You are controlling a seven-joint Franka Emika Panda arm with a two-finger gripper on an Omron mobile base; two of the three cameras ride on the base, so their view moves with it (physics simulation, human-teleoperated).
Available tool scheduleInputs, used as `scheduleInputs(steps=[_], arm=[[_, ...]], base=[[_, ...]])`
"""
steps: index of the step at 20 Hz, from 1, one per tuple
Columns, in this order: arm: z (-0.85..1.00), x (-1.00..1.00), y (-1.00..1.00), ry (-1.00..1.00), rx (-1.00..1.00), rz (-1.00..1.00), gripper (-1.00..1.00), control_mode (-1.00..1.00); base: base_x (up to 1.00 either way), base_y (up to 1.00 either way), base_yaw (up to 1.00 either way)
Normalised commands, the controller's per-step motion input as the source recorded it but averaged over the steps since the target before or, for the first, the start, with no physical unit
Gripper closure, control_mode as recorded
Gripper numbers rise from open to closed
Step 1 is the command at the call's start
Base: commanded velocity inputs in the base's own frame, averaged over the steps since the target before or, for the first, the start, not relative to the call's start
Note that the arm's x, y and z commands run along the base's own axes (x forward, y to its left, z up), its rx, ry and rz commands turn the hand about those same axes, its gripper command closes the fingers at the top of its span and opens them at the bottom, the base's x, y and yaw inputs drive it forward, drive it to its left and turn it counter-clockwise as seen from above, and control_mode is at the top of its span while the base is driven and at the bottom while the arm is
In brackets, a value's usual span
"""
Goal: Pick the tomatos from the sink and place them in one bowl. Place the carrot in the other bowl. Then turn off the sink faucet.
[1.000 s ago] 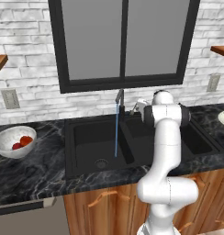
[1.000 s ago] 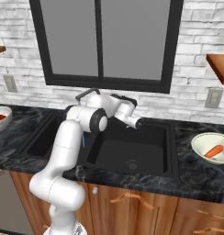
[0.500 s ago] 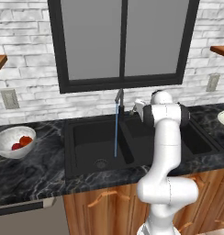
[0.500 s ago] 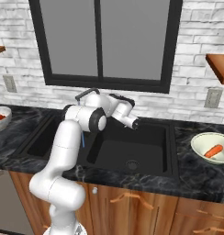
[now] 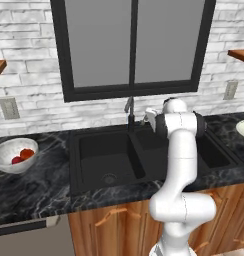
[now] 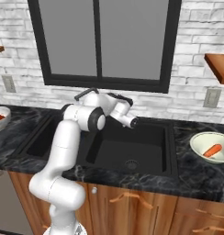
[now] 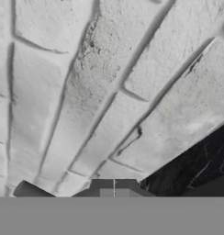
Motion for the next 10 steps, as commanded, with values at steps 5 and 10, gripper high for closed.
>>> scheduleInputs(steps=[5, 10], arm=[[0.52, 0.0, 0.96, 0.1, -0.03, 0.05, 1.0, -1.0], [0.21, 0.0, 0.78, 0.09, -0.02, 0.05, 1.0, -1.0]], base=[[0.0, 0.0, 0.0], [0.0, 0.0, 0.0]])
